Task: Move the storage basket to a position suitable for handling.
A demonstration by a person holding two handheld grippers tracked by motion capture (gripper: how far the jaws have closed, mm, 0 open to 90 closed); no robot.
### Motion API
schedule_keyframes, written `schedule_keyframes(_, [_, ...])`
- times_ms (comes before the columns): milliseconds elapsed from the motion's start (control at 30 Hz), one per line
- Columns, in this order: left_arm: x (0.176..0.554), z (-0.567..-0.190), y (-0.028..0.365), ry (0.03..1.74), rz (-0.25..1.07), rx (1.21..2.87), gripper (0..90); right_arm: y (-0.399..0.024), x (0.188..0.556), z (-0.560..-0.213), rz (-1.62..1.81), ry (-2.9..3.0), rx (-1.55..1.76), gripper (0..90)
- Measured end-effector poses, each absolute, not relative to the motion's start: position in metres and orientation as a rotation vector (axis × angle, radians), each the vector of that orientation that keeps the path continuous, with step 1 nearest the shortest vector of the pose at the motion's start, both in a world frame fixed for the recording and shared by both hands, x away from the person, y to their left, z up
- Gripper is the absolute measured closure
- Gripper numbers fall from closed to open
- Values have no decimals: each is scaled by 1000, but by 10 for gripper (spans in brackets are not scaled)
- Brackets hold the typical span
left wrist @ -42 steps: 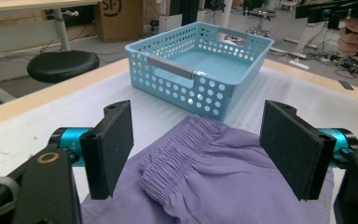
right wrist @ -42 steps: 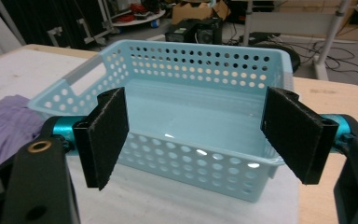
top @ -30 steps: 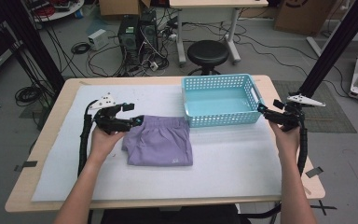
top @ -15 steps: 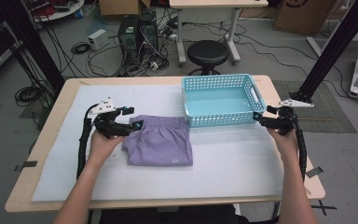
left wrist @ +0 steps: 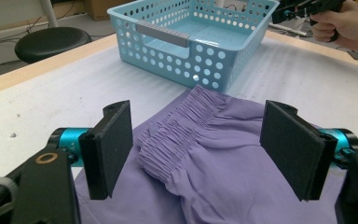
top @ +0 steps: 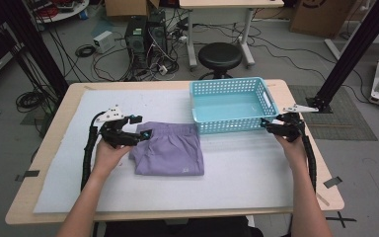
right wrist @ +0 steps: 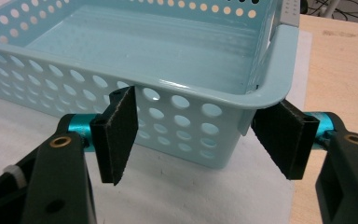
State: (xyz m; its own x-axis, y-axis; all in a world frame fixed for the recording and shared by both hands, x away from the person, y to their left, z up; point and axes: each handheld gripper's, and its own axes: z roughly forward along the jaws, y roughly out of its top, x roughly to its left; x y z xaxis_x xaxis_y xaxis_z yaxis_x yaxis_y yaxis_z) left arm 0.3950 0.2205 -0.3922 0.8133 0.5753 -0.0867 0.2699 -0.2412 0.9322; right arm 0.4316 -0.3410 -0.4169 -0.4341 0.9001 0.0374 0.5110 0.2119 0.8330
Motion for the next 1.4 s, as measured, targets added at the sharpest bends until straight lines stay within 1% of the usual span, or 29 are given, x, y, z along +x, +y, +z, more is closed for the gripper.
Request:
schedule_keyframes(100, [396, -391, 206, 623, 306, 1844, 255, -341, 432, -418, 1116, 2039, 1314, 321])
schedule_keyframes(167, [398, -390, 189, 602, 293, 1864, 255, -343, 432, -418, 1124, 2036, 1321, 320])
schedule_keyframes(200, [401, -391, 173, 583, 281, 1873, 255, -343, 432, -417, 1127, 2035, 1319, 317])
schedule_keyframes(233, [401, -391, 173, 583, 281, 1873, 255, -343, 432, -417, 1127, 2035, 1319, 317])
schedule_keyframes(300, [405, -394, 158, 579, 247, 1888, 255, -342, 432, -418, 1127, 2034, 1321, 310])
schedule_keyframes(400, [410, -398, 139, 579, 251, 1915, 253, -342, 432, -418, 1134, 2037, 1318, 307])
schedule_keyframes(600, [427, -405, 111, 633, 260, 1933, 253, -344, 434, -419, 1161, 2039, 1328, 296])
schedule_keyframes(700, [437, -409, 99, 677, 225, 1963, 252, -345, 434, -419, 1168, 2044, 1325, 296])
schedule_keyframes(933, [454, -412, 64, 684, 212, 2027, 252, -345, 434, -419, 1170, 2048, 1330, 292])
schedule_keyframes(1067, [460, -417, 53, 701, 196, 2017, 260, -345, 434, -418, 1170, 2059, 1327, 292])
schedule_keyframes(1133, [461, -418, 50, 713, 218, 2027, 266, -345, 435, -418, 1165, 2060, 1328, 290])
schedule_keyframes(1233, [462, -417, 51, 723, 217, 2024, 306, -346, 435, -418, 1163, 2057, 1328, 292])
schedule_keyframes(1400, [466, -417, 55, 746, 197, 1970, 325, -345, 435, -416, 1173, 2048, 1323, 298])
